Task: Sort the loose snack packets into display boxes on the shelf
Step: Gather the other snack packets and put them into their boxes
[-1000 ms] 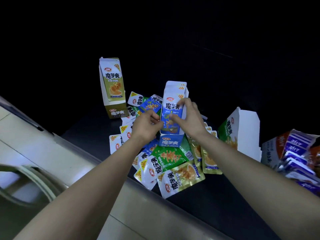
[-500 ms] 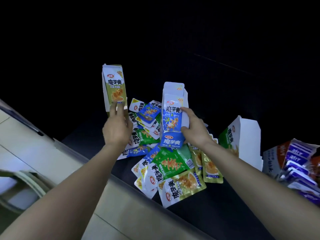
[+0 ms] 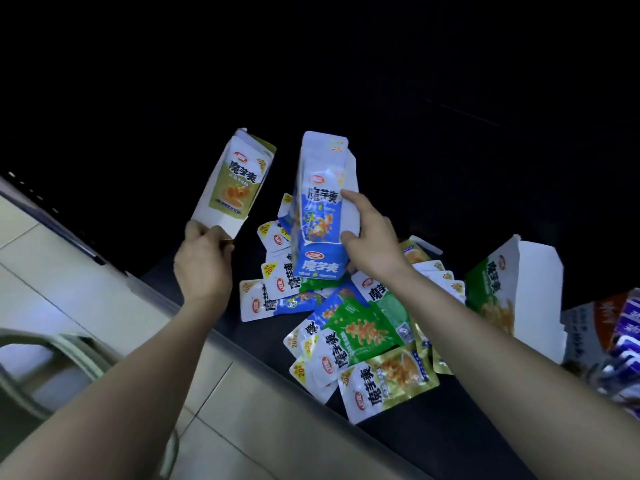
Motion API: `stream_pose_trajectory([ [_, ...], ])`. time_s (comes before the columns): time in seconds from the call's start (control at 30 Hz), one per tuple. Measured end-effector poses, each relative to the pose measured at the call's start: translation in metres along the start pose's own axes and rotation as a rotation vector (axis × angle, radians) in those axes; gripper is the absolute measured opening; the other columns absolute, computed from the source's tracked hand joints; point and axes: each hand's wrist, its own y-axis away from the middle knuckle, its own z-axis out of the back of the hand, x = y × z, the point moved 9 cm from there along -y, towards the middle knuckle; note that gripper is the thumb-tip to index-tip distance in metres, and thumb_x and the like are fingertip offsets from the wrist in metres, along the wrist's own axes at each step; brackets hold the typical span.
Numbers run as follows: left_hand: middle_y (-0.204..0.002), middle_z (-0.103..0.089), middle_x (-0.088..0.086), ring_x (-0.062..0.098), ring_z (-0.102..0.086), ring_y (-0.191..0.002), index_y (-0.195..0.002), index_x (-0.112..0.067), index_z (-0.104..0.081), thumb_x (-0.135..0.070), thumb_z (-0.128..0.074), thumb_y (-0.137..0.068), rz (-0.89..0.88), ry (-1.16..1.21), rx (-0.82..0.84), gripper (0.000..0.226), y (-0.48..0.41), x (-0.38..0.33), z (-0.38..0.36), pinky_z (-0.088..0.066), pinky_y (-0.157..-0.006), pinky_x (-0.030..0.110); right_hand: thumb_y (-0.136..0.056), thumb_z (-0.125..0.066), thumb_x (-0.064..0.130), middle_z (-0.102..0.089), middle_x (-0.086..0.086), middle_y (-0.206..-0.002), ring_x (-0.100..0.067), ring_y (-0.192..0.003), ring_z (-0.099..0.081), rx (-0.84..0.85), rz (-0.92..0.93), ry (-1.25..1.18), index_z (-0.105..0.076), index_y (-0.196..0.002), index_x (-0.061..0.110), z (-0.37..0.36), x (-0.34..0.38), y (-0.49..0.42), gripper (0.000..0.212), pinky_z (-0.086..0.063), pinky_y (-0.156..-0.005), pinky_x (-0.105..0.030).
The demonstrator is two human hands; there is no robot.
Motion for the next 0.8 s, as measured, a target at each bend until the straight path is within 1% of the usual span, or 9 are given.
stream_pose_trajectory([
  [0.17,-0.103,-0.053,0.014,0.038,-0.059,-0.082,-0.097,-0.007,-0.071,-0.012,-0.070,-0.084,0.023,0.068,0.022,0.014,-0.002,0.009,0.000,-0.044,-0.069,0.040,-0.092,-0.046,0.000,-0.065,-0.025,-0.096,-0.042,-0.073,-0.063,0.039,0.030,0.005,-0.031,-0.148,0.027,-0.056,0.021,-0.020,0.063,-0.052,-0.054,-0.052],
  [0.27,-0.106,-0.055,0.012,0.034,-0.061,-0.086,-0.104,-0.009,-0.070,-0.012,-0.069,-0.086,0.002,0.186,0.075,0.018,-0.003,0.015,-0.007,-0.044,-0.076,0.036,-0.093,-0.048,0.002,-0.047,-0.004,-0.062,-0.021,-0.046,-0.042,0.026,0.046,0.062,-0.027,-0.150,0.025,-0.075,0.028,-0.028,0.064,-0.030,-0.043,-0.032],
  [0.33,-0.111,-0.055,0.010,0.031,-0.062,-0.088,-0.110,-0.010,-0.067,-0.012,-0.065,-0.088,-0.058,0.230,0.088,0.022,-0.002,0.011,-0.008,-0.045,-0.077,0.035,-0.097,-0.050,0.009,-0.039,0.004,-0.061,-0.014,-0.044,-0.036,0.047,0.100,0.081,-0.022,-0.152,0.025,-0.086,0.035,-0.028,0.064,-0.025,-0.044,-0.028],
  [0.4,-0.120,-0.052,0.010,0.031,-0.061,-0.092,-0.117,-0.011,-0.063,-0.012,-0.060,-0.089,-0.087,0.209,0.071,0.028,0.002,0.005,-0.005,-0.048,-0.072,0.038,-0.099,-0.051,0.025,-0.050,0.000,-0.069,-0.015,-0.048,-0.043,0.107,0.139,0.030,-0.014,-0.153,0.033,-0.097,0.037,-0.028,0.066,-0.033,-0.046,-0.031],
  [0.47,-0.125,-0.046,0.012,0.032,-0.059,-0.091,-0.120,-0.010,-0.058,-0.010,-0.056,-0.089,-0.058,0.179,0.012,0.031,0.003,0.000,0.006,-0.042,-0.063,0.035,-0.099,-0.050,0.037,-0.065,-0.005,-0.103,-0.021,-0.066,-0.060,0.159,0.158,-0.082,-0.010,-0.152,0.041,-0.098,0.036,-0.023,0.066,-0.047,-0.058,-0.037],
  [0.53,-0.123,-0.045,0.015,0.032,-0.057,-0.090,-0.116,-0.007,-0.055,-0.006,-0.053,-0.086,-0.068,0.190,-0.059,0.030,0.004,-0.012,0.021,-0.036,-0.061,0.032,-0.101,-0.049,0.034,-0.048,0.012,-0.132,-0.017,-0.092,-0.066,0.173,0.184,-0.160,-0.012,-0.151,0.043,-0.084,0.034,-0.014,0.063,-0.051,-0.072,-0.033],
  [0.6,-0.115,-0.048,0.015,0.029,-0.055,-0.091,-0.110,-0.007,-0.056,-0.009,-0.050,-0.084,-0.190,0.204,-0.092,0.026,0.007,-0.033,0.031,-0.038,-0.062,0.032,-0.101,-0.049,0.026,-0.044,0.012,-0.133,-0.011,-0.101,-0.063,0.160,0.193,-0.139,-0.018,-0.152,0.037,-0.064,0.021,-0.008,0.060,-0.051,-0.078,-0.023],
  [0.73,-0.100,-0.054,0.006,0.024,-0.057,-0.081,-0.101,-0.013,-0.060,-0.028,-0.043,-0.085,-0.706,0.253,0.262,0.028,0.048,-0.104,0.005,-0.047,-0.059,0.037,-0.098,-0.054,0.013,-0.063,-0.007,-0.114,-0.023,-0.099,-0.064,0.229,0.093,0.028,-0.057,-0.125,0.013,-0.023,-0.029,0.001,0.027,-0.054,-0.077,-0.030],
  [0.8,-0.093,-0.057,0.001,0.022,-0.059,-0.080,-0.096,-0.018,-0.063,-0.036,-0.045,-0.087,-0.831,0.212,0.515,0.027,0.077,-0.128,-0.021,-0.049,-0.062,0.038,-0.093,-0.062,0.012,-0.066,-0.009,-0.101,-0.023,-0.093,-0.064,0.359,0.086,0.114,-0.063,-0.109,0.011,-0.013,-0.046,0.020,0.016,-0.052,-0.076,-0.032],
])
